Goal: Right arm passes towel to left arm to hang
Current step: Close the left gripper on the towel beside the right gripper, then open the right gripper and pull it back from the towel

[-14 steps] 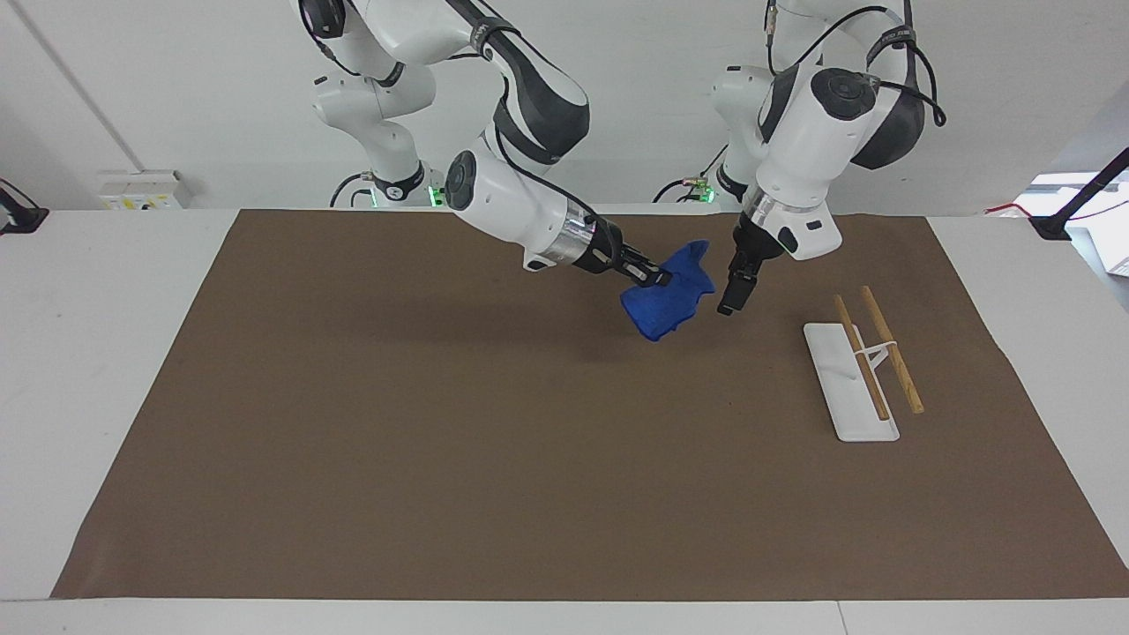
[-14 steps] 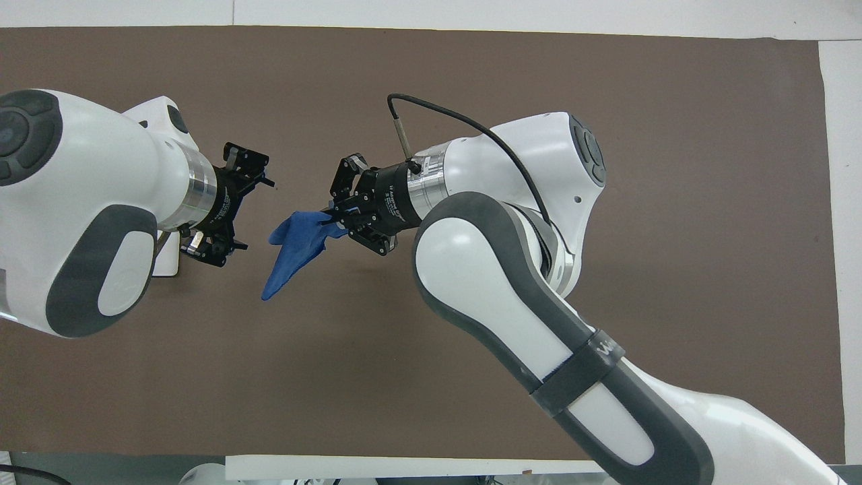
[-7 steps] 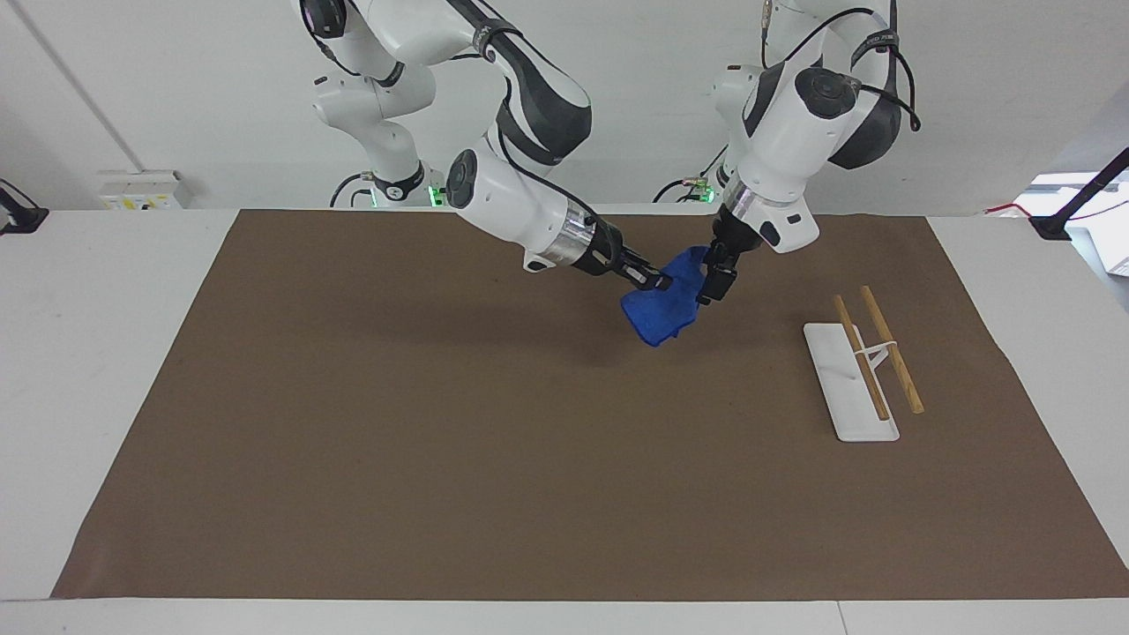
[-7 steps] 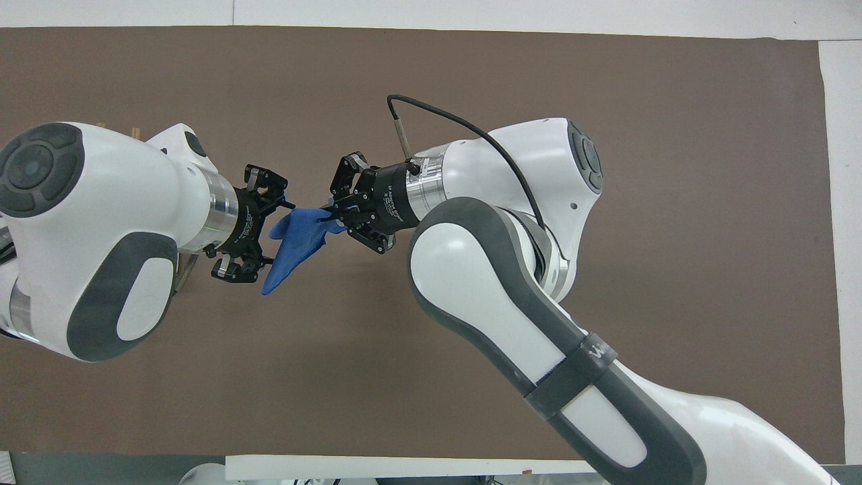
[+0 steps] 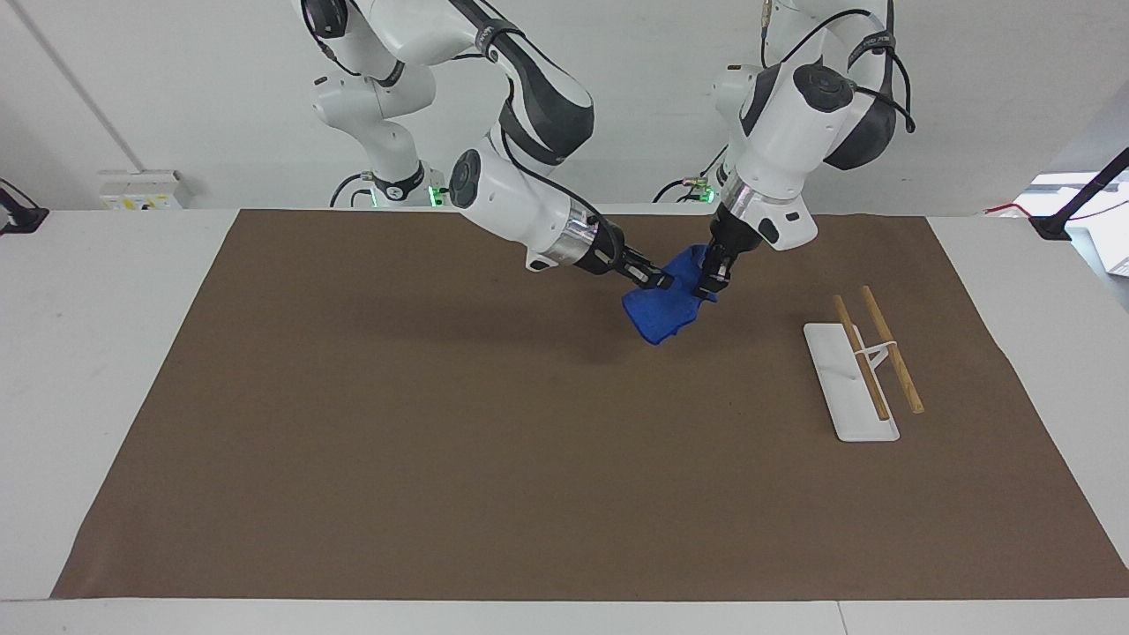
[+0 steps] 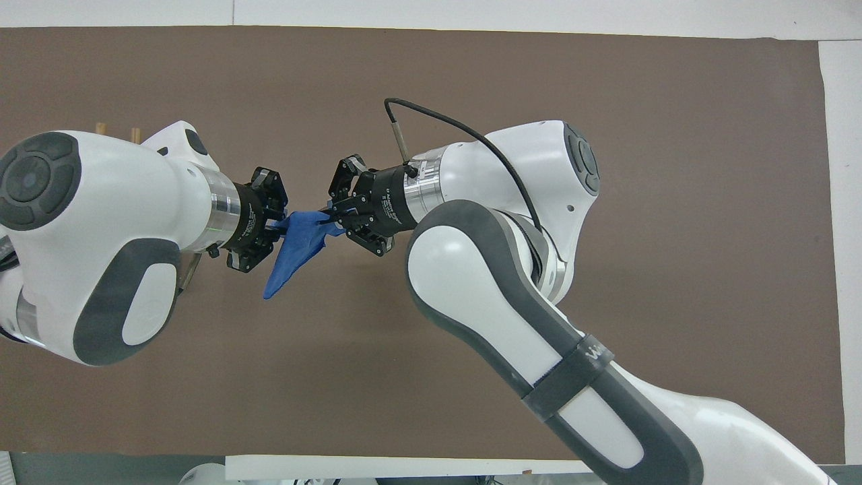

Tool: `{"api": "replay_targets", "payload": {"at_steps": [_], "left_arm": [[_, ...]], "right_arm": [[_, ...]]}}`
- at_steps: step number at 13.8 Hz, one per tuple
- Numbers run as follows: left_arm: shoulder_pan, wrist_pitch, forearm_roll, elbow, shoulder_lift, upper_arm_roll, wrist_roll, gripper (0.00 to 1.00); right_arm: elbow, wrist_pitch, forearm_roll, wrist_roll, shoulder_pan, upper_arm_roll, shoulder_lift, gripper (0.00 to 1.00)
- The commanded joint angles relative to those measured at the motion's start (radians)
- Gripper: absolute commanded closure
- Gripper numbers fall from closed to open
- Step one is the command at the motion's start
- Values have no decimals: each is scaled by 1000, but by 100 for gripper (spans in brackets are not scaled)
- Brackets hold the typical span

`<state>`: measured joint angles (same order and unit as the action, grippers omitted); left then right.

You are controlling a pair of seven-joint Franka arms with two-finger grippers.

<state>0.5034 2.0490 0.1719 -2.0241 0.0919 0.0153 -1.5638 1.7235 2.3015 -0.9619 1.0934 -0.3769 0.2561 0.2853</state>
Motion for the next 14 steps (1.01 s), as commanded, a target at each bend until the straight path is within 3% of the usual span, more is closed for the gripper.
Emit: {"api": "replay_targets", "payload": {"at_steps": [1,3,5,6,8,10,12,14], "left_arm": [[3,23,12,-36,29,12,30,100],[-5,19,11,-28,26,15,76,100],[-11,20,9,-16,22,15,97,100],[-16,19,9,-4,15,15,97,100],[-16,11,3,21,6,18,97,100],[-17,11,-49,54,8,21,96,100],[-31,11,-153,79,8,25,109,100],[-75,13,-233,84,9,25,181,100]], "right_arm": [[18,24,-20,5,-2,3,-14,98],[18,26,-18,5,-2,3,-14,97],[18,26,-18,6,-2,2,-14,88],[18,26,-18,6,-2,2,-14,72],[15,23,4,-9,-2,0,-14,1],[5,18,110,-42,9,-1,-11,0],[7,-10,348,-139,21,-8,-32,0],[-2,-110,600,-246,88,-6,-60,0]]}}
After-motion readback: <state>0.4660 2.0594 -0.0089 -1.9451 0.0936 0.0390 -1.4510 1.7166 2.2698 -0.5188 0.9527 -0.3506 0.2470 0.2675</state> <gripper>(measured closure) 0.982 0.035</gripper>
